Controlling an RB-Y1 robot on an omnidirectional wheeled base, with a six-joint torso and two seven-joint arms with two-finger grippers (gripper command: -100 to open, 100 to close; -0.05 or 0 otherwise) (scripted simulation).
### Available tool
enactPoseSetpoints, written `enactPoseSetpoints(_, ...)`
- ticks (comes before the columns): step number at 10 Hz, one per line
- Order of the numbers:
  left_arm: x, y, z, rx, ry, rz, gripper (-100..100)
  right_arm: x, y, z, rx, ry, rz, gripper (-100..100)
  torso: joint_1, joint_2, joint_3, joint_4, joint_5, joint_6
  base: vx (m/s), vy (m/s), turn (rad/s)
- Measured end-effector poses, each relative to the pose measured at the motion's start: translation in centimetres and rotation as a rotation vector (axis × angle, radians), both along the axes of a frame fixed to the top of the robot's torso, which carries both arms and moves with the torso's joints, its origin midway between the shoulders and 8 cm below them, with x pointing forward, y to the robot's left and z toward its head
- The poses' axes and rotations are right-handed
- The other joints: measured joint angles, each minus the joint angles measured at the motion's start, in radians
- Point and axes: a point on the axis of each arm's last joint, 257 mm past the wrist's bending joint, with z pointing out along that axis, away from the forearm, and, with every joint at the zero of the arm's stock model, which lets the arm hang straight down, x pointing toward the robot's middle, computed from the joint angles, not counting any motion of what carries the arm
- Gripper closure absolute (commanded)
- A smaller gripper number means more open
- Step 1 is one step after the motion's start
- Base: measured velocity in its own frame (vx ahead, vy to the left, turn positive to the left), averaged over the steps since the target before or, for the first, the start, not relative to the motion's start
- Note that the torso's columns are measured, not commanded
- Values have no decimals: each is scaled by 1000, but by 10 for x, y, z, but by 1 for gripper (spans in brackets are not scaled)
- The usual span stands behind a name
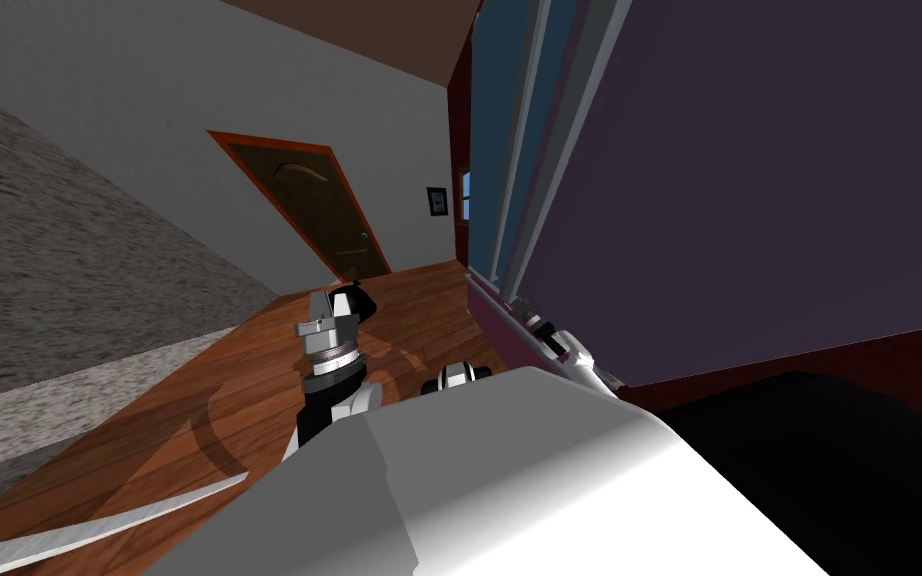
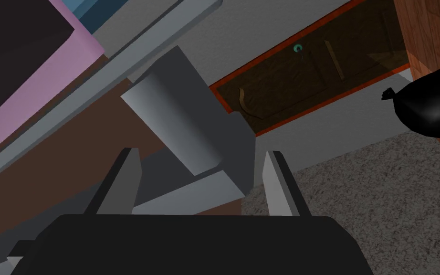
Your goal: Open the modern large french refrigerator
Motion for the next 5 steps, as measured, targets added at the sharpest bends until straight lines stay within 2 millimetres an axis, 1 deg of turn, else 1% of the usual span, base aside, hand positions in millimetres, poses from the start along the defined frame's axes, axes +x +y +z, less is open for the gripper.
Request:
enactPoseSetpoints(2,0,0,0,0,0,0,0,12,8,-1,5,-5,42,100,0,1,1,-2,-1,-2,-118,39,-8)
enactPoseSetpoints(3,0,0,0,0,0,0,0,17,13,2,4,-8,70,100,2,4,2,-1,0,-3,-126,36,-8)
enactPoseSetpoints(4,0,0,0,0,0,0,0,23,18,2,6,-11,91,100,2,3,2,0,0,-4,-54,10,20)
enactPoseSetpoints(5,0,0,0,0,0,0,0,25,19,-2,11,-6,96,100,0,-1,-1,-1,0,-2,-8,0,8)
